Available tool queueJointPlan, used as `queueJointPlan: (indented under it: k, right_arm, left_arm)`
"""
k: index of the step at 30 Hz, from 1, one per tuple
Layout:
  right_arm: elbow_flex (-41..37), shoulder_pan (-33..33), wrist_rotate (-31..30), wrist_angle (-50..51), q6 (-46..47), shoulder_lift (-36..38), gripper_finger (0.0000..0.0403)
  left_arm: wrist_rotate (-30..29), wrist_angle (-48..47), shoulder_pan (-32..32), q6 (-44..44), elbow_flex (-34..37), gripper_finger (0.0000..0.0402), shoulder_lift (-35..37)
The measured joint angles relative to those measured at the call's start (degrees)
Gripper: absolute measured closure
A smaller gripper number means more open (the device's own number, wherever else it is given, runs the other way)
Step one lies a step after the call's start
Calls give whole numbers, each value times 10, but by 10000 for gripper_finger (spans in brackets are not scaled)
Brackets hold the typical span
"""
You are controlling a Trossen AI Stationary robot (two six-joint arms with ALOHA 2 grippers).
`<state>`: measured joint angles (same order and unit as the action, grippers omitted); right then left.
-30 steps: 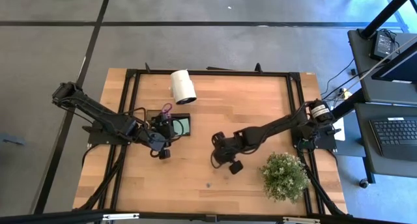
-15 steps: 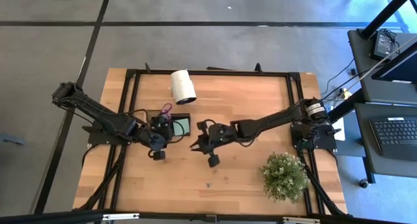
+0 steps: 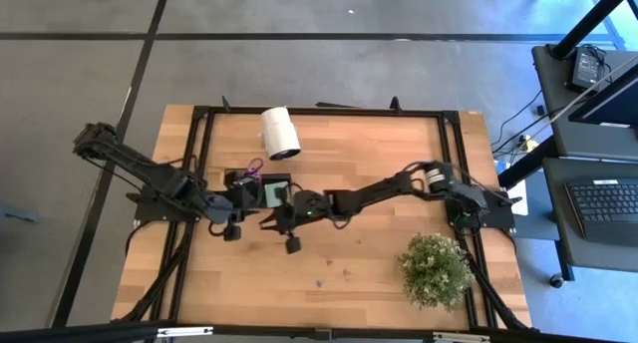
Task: Pick and place office supplies into organizer
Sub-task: Put the blue binder clip into the black desk organizer
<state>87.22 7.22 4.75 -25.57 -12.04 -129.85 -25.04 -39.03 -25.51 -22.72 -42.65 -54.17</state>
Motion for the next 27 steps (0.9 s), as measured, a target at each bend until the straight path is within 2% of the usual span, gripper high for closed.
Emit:
queueJointPlan:
  k: [6, 11, 27]
  right_arm:
    - [131, 0, 0, 105, -1, -88, 347]
    - [195, 0, 0, 183, 4, -132, 347]
    - [214, -6, -2, 216, 27, -149, 340]
  left_arm:
    - [-5, -1, 0, 0, 0, 314, 25]
    - [8, -2, 0, -5, 0, 314, 26]
    - [12, -3, 0, -7, 0, 314, 26]
